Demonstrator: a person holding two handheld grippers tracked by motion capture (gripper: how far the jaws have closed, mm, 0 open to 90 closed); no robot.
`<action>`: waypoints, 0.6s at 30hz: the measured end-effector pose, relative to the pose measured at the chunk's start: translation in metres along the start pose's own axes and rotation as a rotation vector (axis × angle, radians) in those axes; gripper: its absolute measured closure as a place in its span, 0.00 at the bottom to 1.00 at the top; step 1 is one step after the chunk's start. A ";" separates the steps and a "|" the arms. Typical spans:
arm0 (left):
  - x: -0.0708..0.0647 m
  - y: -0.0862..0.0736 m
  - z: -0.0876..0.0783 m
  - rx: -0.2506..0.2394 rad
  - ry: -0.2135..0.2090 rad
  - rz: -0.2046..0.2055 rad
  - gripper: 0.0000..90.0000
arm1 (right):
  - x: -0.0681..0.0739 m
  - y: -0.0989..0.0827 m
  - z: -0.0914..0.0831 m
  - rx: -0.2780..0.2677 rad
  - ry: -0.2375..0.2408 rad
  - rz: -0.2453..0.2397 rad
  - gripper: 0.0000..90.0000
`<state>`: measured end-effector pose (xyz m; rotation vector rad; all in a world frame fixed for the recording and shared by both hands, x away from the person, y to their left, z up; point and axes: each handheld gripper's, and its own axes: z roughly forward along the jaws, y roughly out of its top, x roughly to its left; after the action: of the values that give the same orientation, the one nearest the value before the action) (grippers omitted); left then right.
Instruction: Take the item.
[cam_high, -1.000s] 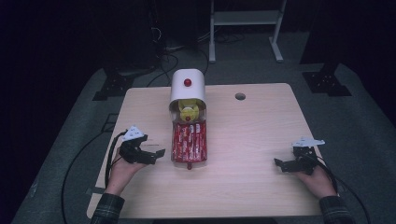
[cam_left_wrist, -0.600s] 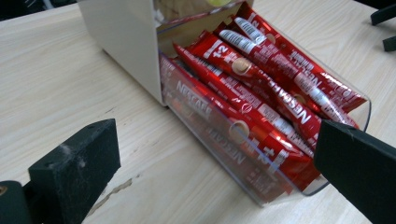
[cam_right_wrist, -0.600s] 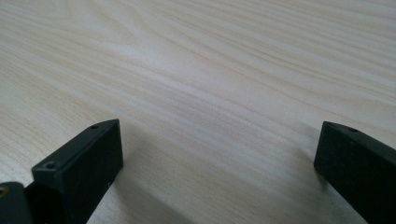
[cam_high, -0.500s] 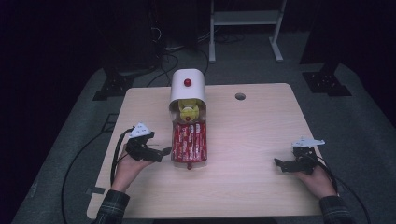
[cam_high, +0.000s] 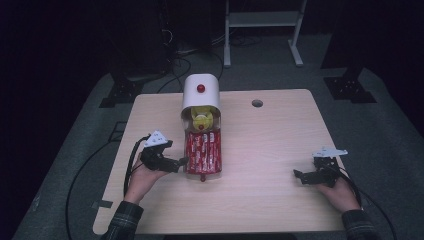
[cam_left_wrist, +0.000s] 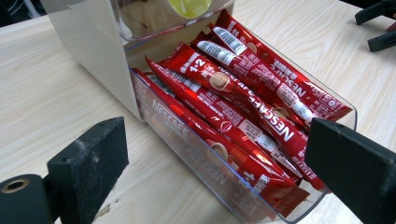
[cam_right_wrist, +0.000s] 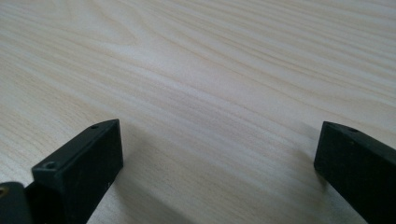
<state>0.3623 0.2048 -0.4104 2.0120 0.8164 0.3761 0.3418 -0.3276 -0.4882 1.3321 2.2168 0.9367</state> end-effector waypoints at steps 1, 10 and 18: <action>0.000 0.001 0.001 0.002 -0.001 0.002 0.06 | 0.000 0.000 0.000 0.000 0.000 0.000 0.00; -0.004 0.009 0.006 -0.007 -0.026 0.005 0.13 | 0.000 0.001 0.001 -0.001 0.002 -0.001 0.00; -0.008 0.014 0.014 0.002 -0.034 0.013 0.14 | 0.000 0.001 0.001 -0.001 0.002 -0.001 0.00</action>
<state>0.3695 0.1854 -0.4059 2.0210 0.7830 0.3477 0.3433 -0.3269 -0.4882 1.3300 2.2178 0.9390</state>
